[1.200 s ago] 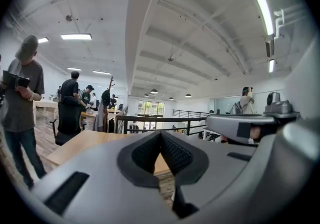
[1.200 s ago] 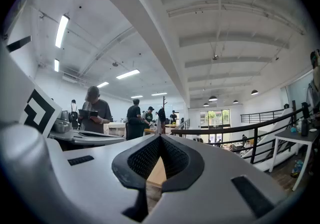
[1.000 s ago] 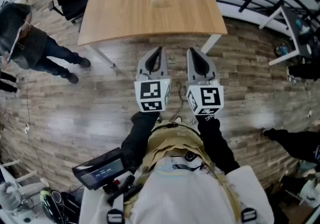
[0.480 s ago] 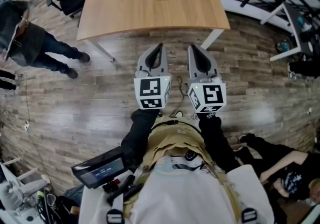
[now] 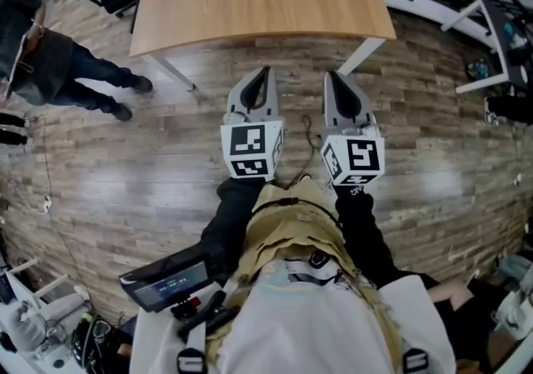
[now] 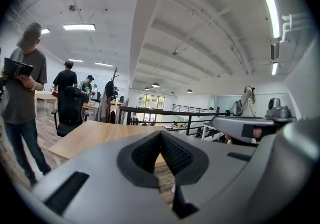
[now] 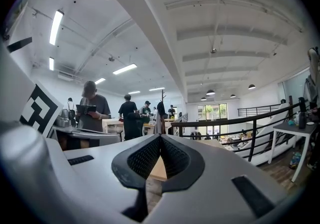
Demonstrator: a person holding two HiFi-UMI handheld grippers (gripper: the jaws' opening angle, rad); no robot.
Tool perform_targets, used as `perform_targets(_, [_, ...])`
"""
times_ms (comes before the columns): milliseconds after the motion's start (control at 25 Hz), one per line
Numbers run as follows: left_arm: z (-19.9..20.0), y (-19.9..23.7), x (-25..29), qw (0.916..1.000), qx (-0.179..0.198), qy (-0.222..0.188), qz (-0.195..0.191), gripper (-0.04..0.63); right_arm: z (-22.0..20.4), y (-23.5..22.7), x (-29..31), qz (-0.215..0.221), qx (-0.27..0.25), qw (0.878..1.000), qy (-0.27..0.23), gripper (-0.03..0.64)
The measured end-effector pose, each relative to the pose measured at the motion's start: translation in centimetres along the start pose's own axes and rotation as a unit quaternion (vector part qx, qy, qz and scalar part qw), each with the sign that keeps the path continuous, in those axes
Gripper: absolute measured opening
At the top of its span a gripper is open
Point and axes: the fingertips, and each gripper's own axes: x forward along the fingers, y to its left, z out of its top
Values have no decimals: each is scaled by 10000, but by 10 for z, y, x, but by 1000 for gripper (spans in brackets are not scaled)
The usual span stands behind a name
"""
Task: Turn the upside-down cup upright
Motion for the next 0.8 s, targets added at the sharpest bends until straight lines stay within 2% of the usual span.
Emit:
perform_targets(480, [-13,37,7,9998,81,151,29,2,-16,6,21,-102,122,9999,37,21])
perform_targets(800, [-17,55,58,9997,85,174,172,2,-28,-22,71,-22,196,9998,58,21])
